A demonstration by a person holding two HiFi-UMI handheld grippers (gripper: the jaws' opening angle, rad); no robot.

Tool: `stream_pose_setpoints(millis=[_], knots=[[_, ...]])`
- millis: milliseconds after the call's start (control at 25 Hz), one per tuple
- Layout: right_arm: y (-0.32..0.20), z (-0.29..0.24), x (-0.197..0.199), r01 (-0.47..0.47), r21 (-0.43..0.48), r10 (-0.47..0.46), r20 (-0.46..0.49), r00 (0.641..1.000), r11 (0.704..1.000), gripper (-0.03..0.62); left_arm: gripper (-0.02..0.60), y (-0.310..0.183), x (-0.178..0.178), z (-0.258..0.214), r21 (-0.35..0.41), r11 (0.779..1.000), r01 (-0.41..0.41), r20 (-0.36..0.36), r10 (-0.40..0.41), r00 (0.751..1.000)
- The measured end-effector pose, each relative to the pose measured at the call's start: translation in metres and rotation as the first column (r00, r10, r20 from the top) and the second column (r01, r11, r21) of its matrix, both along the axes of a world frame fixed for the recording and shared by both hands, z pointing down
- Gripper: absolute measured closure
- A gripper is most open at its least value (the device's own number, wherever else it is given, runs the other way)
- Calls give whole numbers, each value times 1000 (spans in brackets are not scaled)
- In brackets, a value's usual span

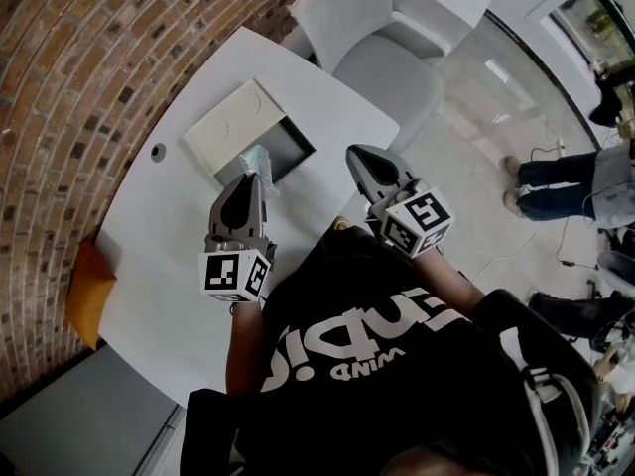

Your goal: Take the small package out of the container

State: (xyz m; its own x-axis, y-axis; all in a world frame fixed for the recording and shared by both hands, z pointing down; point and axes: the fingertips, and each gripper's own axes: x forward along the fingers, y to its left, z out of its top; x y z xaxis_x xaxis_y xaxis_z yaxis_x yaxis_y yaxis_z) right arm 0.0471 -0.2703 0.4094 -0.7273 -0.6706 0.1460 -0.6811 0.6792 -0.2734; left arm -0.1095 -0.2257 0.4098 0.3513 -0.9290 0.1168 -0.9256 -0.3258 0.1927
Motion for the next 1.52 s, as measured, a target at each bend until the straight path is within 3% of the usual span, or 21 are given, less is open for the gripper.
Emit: stream_pose_setpoints(millis=[400, 1520], knots=[[0, -11, 3, -31, 38, 30, 27, 999, 999, 594, 554, 4, 0, 5, 24, 1000, 9, 4, -9, 1000], [5, -8, 4, -28, 58, 29, -16, 999, 998, 594, 554, 6, -1, 7, 6, 1000, 9, -9, -9, 1000]])
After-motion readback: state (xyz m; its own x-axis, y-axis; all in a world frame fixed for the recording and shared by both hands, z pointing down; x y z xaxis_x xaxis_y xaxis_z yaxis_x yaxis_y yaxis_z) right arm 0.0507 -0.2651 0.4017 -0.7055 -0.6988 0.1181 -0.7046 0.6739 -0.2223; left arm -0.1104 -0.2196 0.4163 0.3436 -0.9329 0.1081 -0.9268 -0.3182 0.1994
